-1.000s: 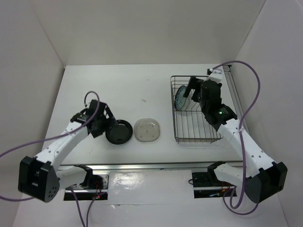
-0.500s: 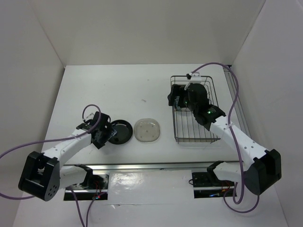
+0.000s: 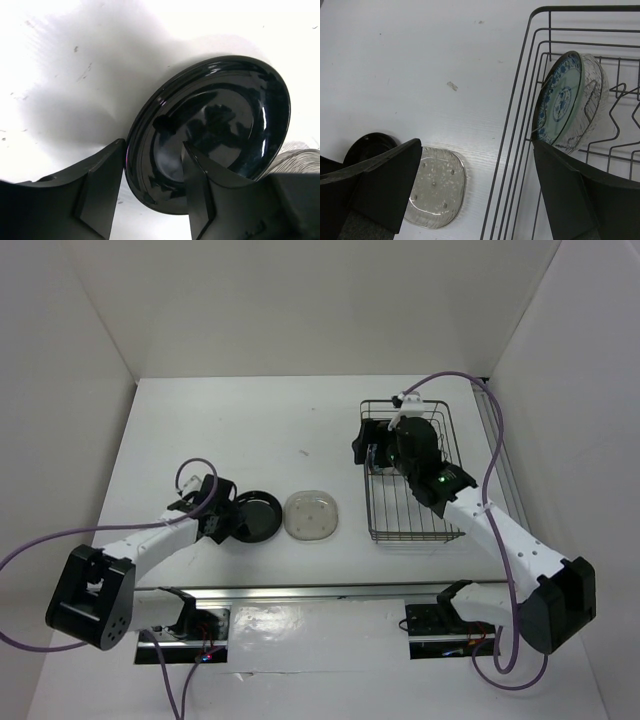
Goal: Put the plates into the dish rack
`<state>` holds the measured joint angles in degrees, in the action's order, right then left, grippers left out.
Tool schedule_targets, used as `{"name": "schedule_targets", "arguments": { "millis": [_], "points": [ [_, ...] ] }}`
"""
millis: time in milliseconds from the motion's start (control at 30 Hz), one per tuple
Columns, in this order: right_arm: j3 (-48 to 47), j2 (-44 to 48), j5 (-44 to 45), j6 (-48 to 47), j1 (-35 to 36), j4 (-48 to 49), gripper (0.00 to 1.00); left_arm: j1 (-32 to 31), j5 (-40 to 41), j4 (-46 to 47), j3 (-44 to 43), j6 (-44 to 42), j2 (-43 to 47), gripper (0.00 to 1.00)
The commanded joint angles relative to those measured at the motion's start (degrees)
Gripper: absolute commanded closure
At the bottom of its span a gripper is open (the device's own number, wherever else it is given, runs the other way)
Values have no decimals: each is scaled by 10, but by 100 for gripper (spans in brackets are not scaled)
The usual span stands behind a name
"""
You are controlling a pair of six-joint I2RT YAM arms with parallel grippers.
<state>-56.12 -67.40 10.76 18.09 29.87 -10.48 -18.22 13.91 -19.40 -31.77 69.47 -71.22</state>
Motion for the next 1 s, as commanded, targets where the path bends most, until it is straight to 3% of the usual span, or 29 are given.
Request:
{"name": "schedule_targets", "arguments": {
  "millis": [0, 100, 133, 233, 267, 333, 400, 500, 800, 900, 967],
  "points": [
    [1, 34, 11, -9, 5, 26, 0, -2, 4, -18, 7, 16, -35, 39],
    [12, 47, 11, -9, 5, 26, 0, -2, 4, -24, 7, 22, -40, 53],
    [12, 54, 11, -4, 5, 32, 0, -2, 4, -30, 7, 22, -40, 53],
    [18, 60, 11, -4, 11, 32, 0, -2, 9, -36, 7, 22, -40, 70],
    [18, 60, 11, -4, 11, 32, 0, -2, 9, -42, 7, 22, -40, 70],
    [18, 66, 11, -4, 11, 32, 0, -2, 21, -42, 7, 22, -45, 88],
    [18, 66, 11, -4, 11, 32, 0, -2, 27, -48, 7, 22, -45, 100],
    [18, 66, 11, -4, 11, 32, 0, -2, 44, -60, -14, 8, -38, 100],
    [23, 41, -59, -9, 11, 73, 0, -2, 122, -92, -108, -138, 156, 100],
    [23, 29, -123, -16, 11, 109, 0, -2, 92, -44, -120, -204, 180, 100],
    [23, 22, -225, -35, 11, 129, 0, -2, 27, -7, -109, -224, 205, 100]
  ]
}}
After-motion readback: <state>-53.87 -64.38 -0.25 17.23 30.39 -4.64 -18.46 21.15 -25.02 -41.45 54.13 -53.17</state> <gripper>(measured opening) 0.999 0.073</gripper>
